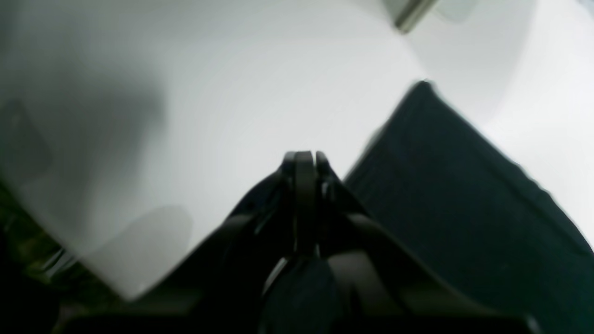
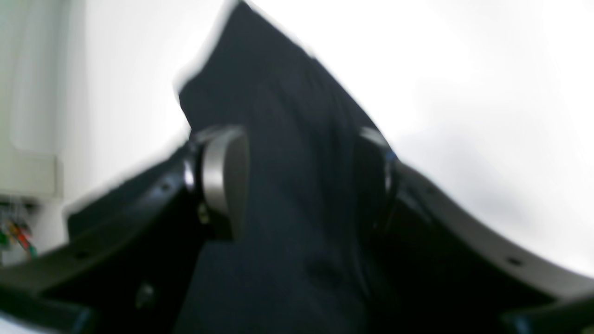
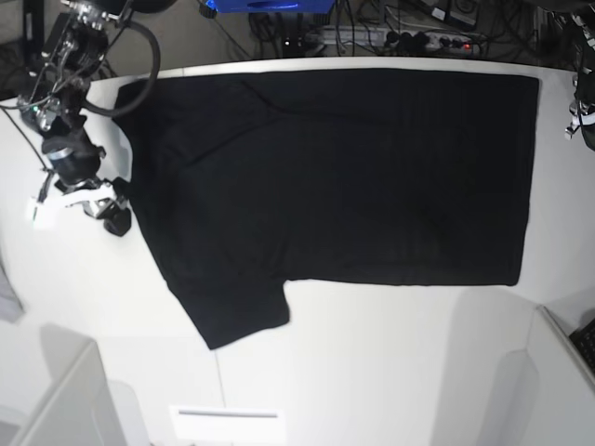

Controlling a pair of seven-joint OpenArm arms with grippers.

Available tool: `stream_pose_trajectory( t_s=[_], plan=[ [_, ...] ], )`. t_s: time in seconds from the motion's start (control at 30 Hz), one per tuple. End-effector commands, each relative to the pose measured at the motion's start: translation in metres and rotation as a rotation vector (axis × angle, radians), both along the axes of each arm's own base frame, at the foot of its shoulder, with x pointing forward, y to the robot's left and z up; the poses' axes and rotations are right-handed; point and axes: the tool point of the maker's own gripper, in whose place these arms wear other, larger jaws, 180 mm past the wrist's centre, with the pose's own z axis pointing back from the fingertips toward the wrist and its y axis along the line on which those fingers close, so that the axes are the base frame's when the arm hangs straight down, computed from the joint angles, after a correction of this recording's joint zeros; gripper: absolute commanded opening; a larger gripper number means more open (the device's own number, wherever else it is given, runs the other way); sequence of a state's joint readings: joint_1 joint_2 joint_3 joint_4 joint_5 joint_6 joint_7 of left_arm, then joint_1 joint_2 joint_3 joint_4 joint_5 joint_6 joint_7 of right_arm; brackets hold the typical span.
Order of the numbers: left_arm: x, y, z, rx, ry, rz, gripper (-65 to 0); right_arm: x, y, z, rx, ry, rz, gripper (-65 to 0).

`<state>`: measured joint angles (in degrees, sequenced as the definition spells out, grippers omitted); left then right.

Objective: Fold the T-shirt properly
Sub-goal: 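Release and move the right gripper to the shirt's hem corner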

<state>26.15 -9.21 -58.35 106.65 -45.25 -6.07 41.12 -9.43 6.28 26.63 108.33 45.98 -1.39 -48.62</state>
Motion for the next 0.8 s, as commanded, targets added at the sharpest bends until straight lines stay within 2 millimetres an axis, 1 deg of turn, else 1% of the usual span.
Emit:
stream_pose_trajectory(
  t_s=[0.0, 0.03, 0.17, 0.2, 0.27, 0.33, 0.43, 0.53, 0.67, 0.77],
  plan=[
    [0.003, 0.005, 0.014, 0.042, -0.029, -0.005, -65.0, 0.019, -0.002, 0.014, 0.003, -0.046, 0.006, -30.5],
    [0.005, 0.005, 0.015, 0.042, -0.035, -0.007, -65.0, 0.031, -0.004, 0.015, 0.018, -0.039, 0.015, -30.5],
    [0.008, 0.005, 0.017, 0.045, -0.042, -0.007, -65.0, 0.076, -0.006, 0.007, 0.064, -0.004, 0.042, -30.3],
    [0.008, 0.005, 0.017, 0.045, -0.042, -0.007, -65.0, 0.085, -0.007, 0.005, 0.058, 0.004, 0.05, -30.5],
    [0.007, 0.005, 0.017, 0.045, -0.041, -0.006, -65.0, 0.108, -0.004, 0.004, 0.038, 0.007, 0.078, -30.8],
    [0.006, 0.006, 0.016, 0.044, -0.037, -0.005, -65.0, 0.125, -0.002, 0.0, -0.001, 0.018, 0.103, -30.8],
    [0.006, 0.005, 0.017, 0.046, -0.037, -0.006, -65.0, 0.157, 0.005, -0.002, -0.059, 0.014, 0.134, -30.8],
    [0.003, 0.006, 0.015, 0.05, -0.024, -0.005, -65.0, 0.18, 0.01, -0.012, -0.096, 0.041, 0.147, -30.5],
    [-0.001, 0.01, 0.013, 0.097, 0.025, 0.004, -65.0, 0.205, 0.016, -0.026, -0.173, 0.071, 0.158, -30.3],
    [-0.003, 0.012, 0.012, 0.108, 0.038, 0.008, -65.0, 0.219, 0.018, -0.035, -0.255, 0.073, 0.164, -30.2]
  ],
)
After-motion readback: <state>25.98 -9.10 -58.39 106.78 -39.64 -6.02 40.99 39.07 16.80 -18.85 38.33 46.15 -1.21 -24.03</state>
